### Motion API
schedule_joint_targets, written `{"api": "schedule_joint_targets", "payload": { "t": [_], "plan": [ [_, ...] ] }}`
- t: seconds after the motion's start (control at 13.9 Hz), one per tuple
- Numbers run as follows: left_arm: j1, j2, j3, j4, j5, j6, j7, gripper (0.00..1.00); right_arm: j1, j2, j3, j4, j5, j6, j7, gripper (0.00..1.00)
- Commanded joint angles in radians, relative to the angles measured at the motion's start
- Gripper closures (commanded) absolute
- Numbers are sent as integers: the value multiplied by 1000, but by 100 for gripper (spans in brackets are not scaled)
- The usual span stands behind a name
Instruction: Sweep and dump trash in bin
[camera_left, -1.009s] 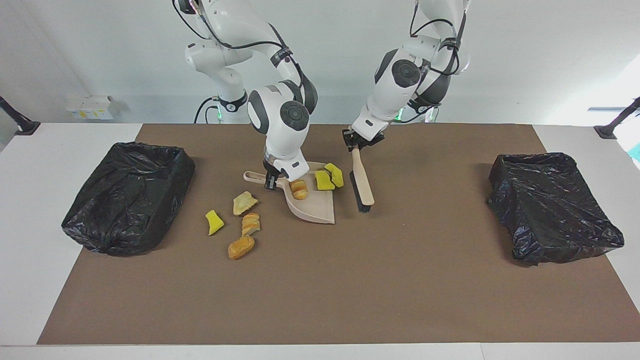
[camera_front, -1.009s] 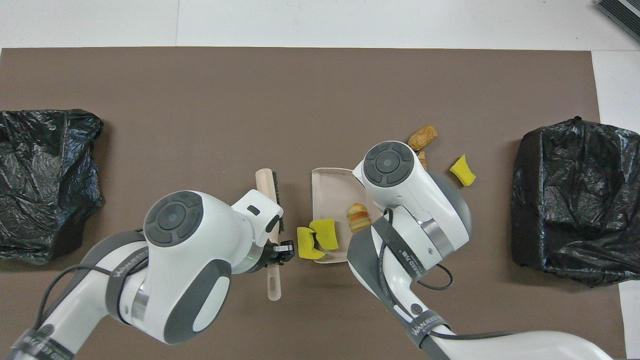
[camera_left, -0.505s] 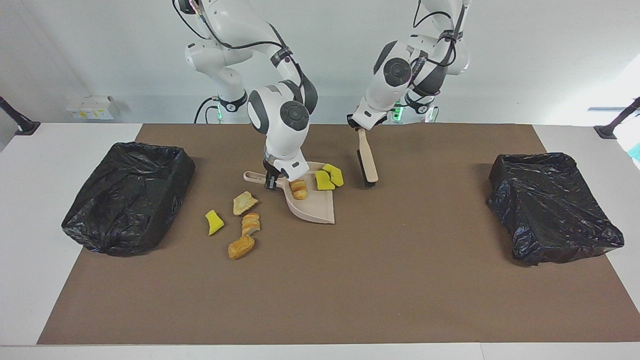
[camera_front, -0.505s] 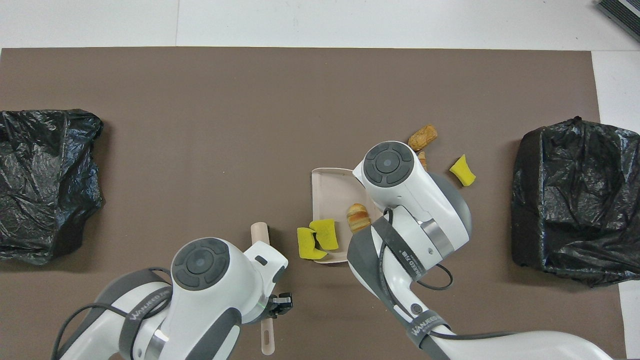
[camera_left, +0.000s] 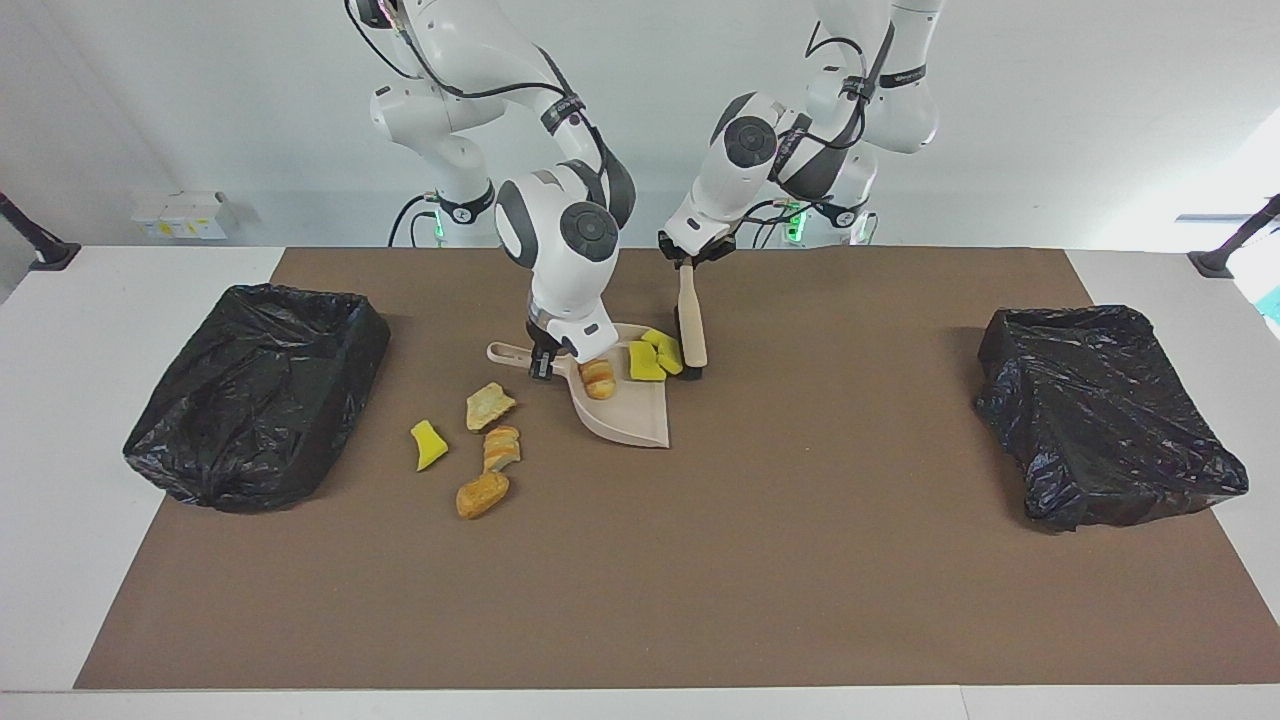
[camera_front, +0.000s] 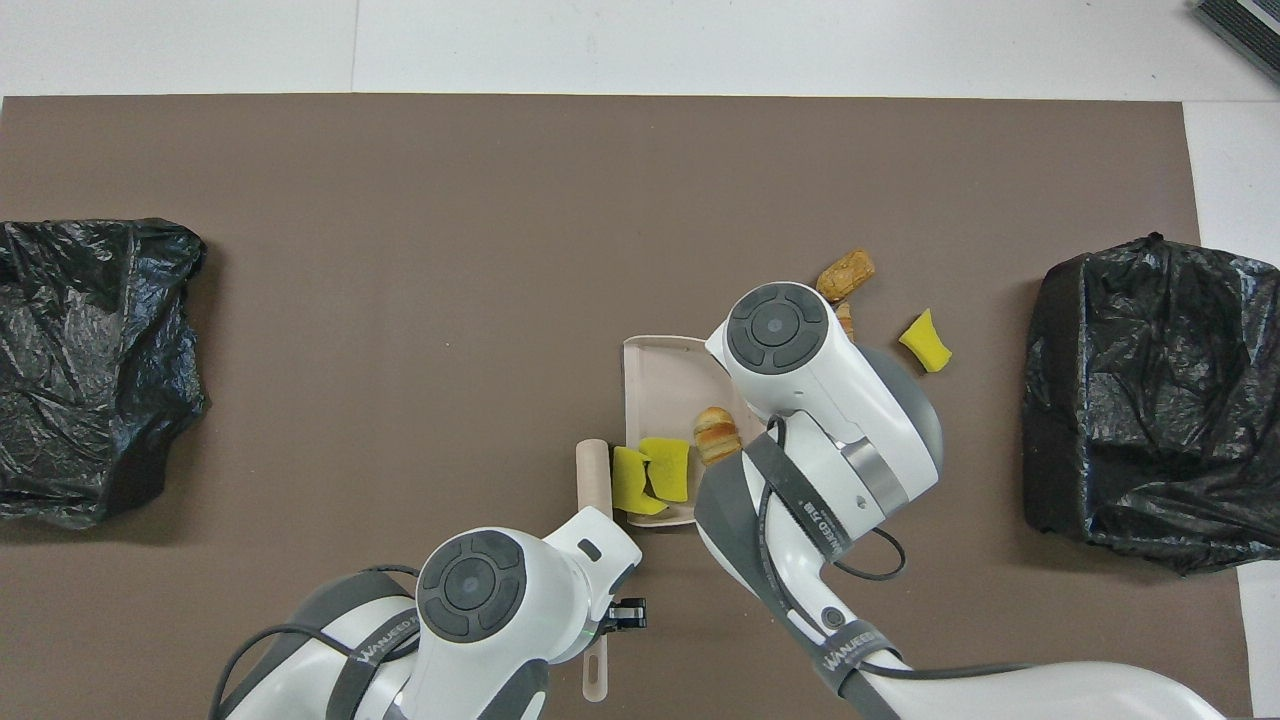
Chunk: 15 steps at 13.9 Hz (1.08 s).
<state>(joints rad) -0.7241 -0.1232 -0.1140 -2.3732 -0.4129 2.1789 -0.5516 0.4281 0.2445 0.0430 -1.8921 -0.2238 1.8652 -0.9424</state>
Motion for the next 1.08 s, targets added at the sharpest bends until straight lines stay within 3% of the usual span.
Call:
{"api": "schedule_joint_targets", "payload": {
  "t": [0.0,0.29,0.58,0.87,1.01],
  "plan": [
    [-35,43,13,61,-18,44,29,100,1,-13,6,-22,-9,20,39,100],
    [-29,50,16,77,-18,18,9,100,-3,-13,6,-22,0,18,43,100],
    [66,8,27,109,9,-152,-128,100,-11,-11,6,-19,1,17,45,100],
    [138,-99,25,118,166,-310,-166,100,-15,-14,6,-2,6,12,33,100],
    [134,-128,20,92,215,-318,-220,100,-19,-24,6,19,12,-6,16,100]
  ]
}}
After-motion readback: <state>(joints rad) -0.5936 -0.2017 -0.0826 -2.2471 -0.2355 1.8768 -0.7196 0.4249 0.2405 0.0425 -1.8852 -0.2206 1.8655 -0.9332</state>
